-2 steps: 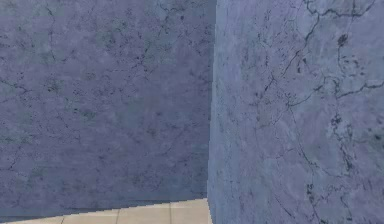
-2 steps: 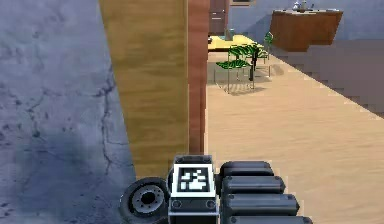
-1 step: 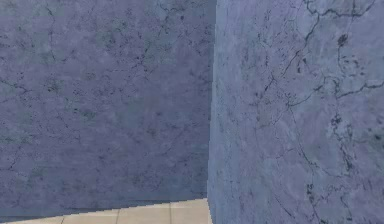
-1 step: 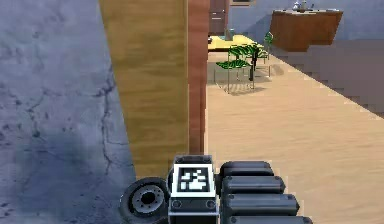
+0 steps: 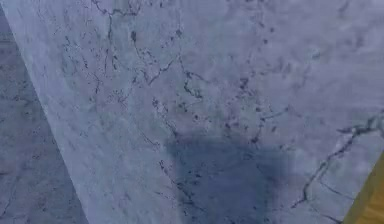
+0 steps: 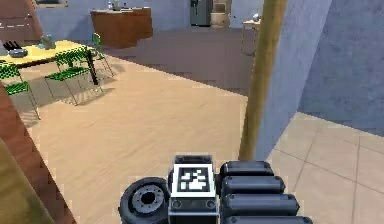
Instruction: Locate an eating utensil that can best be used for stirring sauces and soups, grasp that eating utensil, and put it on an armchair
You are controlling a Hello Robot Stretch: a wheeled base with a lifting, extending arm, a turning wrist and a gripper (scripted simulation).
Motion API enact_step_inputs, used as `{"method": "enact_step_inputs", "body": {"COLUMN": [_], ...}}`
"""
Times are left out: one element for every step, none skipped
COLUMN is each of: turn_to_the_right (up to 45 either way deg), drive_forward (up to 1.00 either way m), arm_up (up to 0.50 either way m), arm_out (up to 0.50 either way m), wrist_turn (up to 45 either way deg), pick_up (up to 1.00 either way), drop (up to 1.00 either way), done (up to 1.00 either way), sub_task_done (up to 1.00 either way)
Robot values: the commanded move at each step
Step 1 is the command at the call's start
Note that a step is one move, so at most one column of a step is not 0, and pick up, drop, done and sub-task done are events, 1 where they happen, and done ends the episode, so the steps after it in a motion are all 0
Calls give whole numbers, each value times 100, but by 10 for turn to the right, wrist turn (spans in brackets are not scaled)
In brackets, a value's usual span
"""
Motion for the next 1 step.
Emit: {"method": "enact_step_inputs", "body": {"turn_to_the_right": [-450], "drive_forward": [0], "arm_up": [0], "arm_out": [0], "wrist_turn": [0], "pick_up": [0], "drop": [0], "done": [0], "sub_task_done": [0]}}
